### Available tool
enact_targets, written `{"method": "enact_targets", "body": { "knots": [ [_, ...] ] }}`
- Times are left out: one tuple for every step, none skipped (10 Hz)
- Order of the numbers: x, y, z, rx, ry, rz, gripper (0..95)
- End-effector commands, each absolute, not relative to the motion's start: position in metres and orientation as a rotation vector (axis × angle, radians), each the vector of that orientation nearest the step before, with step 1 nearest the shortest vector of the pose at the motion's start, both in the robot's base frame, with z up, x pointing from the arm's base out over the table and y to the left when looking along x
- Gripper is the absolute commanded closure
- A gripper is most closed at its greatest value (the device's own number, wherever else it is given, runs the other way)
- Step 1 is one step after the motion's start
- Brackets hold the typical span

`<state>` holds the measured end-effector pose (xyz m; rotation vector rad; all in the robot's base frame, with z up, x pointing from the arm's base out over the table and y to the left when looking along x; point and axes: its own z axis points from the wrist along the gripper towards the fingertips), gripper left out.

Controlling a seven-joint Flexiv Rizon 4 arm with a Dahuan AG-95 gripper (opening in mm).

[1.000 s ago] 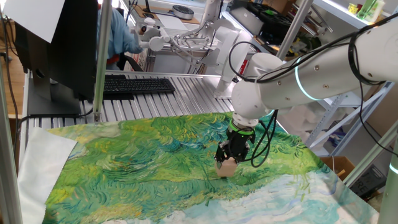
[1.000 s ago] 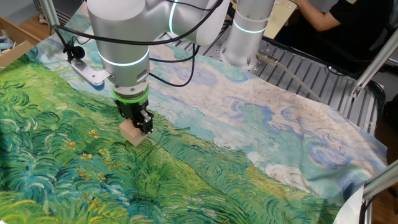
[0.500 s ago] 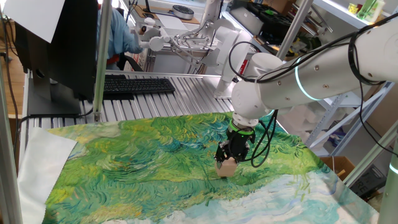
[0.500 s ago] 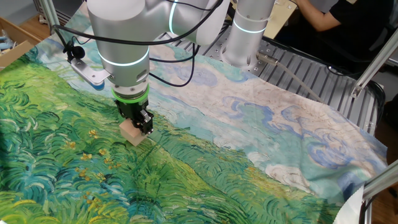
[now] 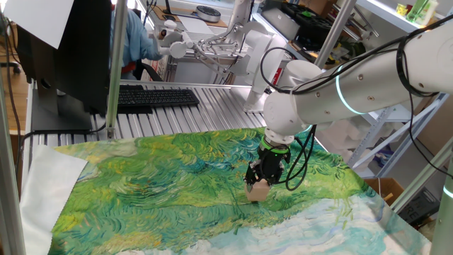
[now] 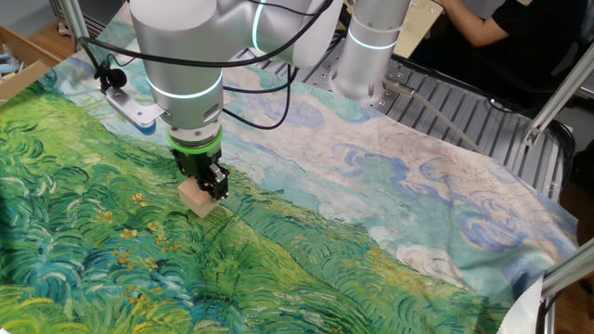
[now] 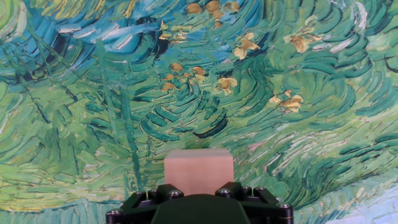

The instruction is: Pick up the small block on the left and move it to the right

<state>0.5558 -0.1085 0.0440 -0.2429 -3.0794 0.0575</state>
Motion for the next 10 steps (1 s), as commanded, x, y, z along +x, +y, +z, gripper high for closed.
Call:
{"method": "enact_targets", "body": {
  "knots": [
    [0.5556, -0.1085, 0.044, -0.243, -3.079, 0.058, 57.0],
    [0.5556, -0.1085, 0.044, -0.243, -3.079, 0.058, 57.0],
    [0.5556, -0.1085, 0.044, -0.243, -3.079, 0.058, 57.0],
    [0.5556, -0.1085, 0.044, -0.243, -3.079, 0.058, 57.0],
    [0.5556, -0.1085, 0.044, -0.243, -3.079, 0.058, 57.0],
    [0.5556, -0.1085, 0.044, -0.243, -3.079, 0.058, 57.0],
    [0.5556, -0.1085, 0.044, -0.243, -3.079, 0.058, 57.0],
    [0.5556, -0.1085, 0.044, -0.243, -3.079, 0.058, 57.0],
    [0.5556, -0.1085, 0.0439, -0.422, -3.054, 0.107, 0.0],
    [0.5556, -0.1085, 0.0439, -0.442, -3.052, 0.112, 0.0]
  ]
}}
